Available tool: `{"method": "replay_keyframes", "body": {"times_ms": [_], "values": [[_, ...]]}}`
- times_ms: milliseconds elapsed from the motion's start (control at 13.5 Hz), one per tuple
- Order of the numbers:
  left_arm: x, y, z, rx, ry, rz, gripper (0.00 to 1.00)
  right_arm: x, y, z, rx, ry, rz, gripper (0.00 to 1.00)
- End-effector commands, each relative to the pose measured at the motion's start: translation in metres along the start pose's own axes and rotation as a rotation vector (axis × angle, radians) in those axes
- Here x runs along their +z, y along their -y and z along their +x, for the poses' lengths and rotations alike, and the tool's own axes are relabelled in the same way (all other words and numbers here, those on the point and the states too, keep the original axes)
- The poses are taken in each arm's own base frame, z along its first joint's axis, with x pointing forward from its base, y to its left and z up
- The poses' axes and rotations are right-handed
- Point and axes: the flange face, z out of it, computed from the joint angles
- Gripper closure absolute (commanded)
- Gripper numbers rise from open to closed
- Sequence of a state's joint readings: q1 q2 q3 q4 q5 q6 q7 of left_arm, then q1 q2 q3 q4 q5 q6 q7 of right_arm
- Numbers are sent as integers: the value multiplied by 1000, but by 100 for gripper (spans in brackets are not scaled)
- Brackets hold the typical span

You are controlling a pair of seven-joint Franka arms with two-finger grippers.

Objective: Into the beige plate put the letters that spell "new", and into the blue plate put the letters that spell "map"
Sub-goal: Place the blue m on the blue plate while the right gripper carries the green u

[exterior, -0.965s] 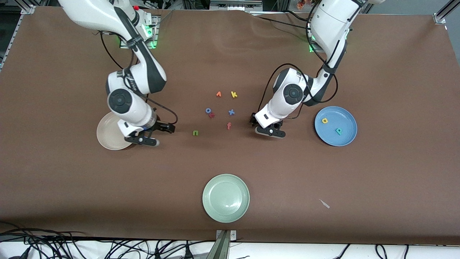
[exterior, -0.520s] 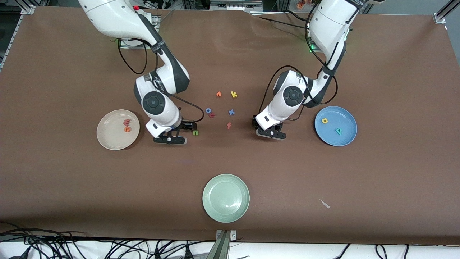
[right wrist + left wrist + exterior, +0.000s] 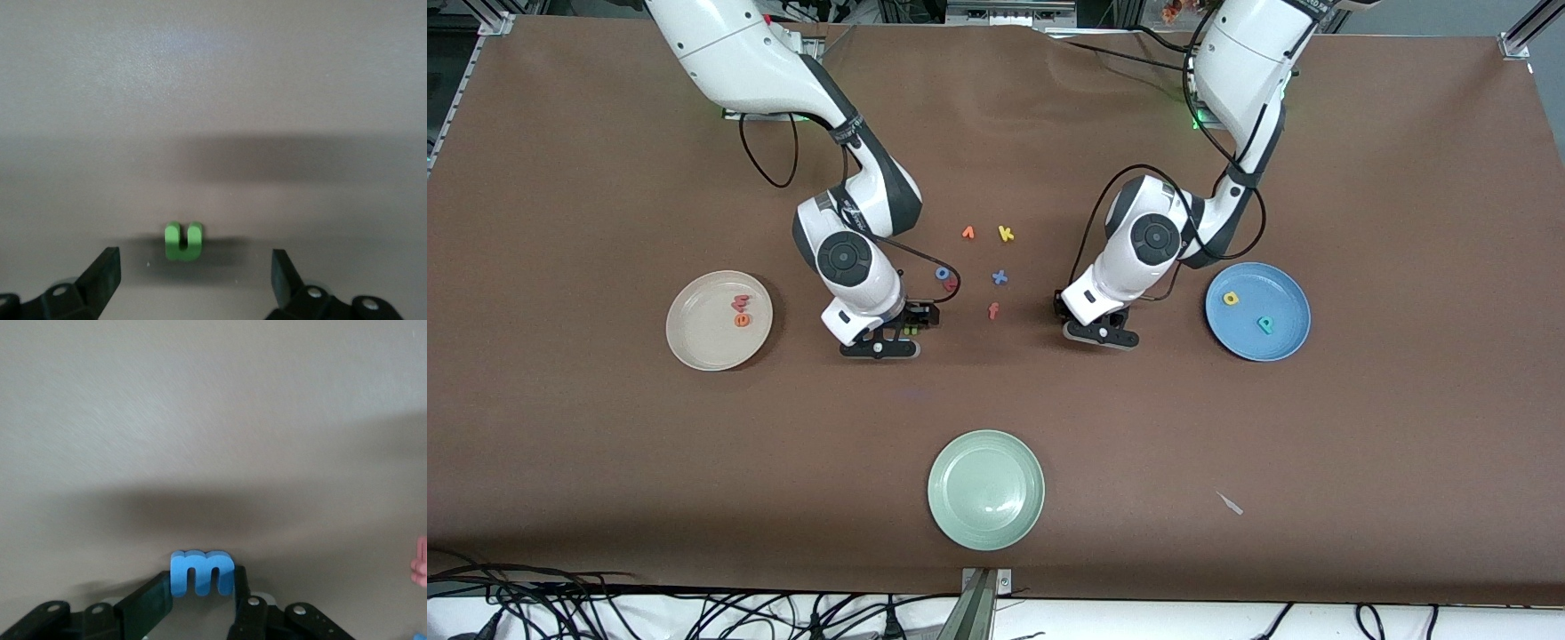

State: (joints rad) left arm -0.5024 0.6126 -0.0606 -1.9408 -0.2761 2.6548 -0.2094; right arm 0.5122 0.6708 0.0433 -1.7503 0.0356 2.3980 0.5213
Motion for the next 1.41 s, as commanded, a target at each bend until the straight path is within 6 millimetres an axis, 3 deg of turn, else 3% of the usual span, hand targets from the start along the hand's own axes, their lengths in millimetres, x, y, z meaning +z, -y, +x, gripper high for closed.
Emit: {"method": "replay_keyframes", "body": {"times_ms": [0, 149, 297, 371, 520, 668, 817, 891, 965, 1040, 1188, 1337], "values": [[-58, 36, 16, -50, 16, -4, 78, 5, 8, 4, 29, -13, 14, 1], [-103, 101, 18, -38, 43, 28, 78, 8, 13, 0, 27, -5, 15, 8], [-128, 176, -3, 12, 62, 36, 78, 10, 17, -3, 34, -7, 24, 21], [-134, 207, -15, 33, 72, 36, 78, 12, 17, -3, 34, -7, 24, 26], [-138, 261, -36, 71, 91, 37, 77, 12, 16, -3, 34, -6, 24, 48], [-134, 299, -51, 99, 118, 45, 76, 14, 16, -2, 36, -6, 24, 54], [-132, 315, -59, 97, 144, 54, 63, 13, 13, 1, 41, -8, 24, 63], [-131, 316, -60, 95, 148, 53, 48, 14, 12, 0, 42, -6, 24, 69], [-130, 316, -60, 95, 150, 52, 17, 14, 11, 2, 46, -8, 25, 76], [-130, 317, -61, 83, 152, 52, 0, 14, 11, 2, 54, -3, 29, 81], [-135, 326, -62, 64, 144, 53, 0, 6, 14, 4, 128, 0, 61, 84], [-163, 322, -66, 62, 158, 42, 0, -23, 16, 18, 215, -21, 78, 84]]}}
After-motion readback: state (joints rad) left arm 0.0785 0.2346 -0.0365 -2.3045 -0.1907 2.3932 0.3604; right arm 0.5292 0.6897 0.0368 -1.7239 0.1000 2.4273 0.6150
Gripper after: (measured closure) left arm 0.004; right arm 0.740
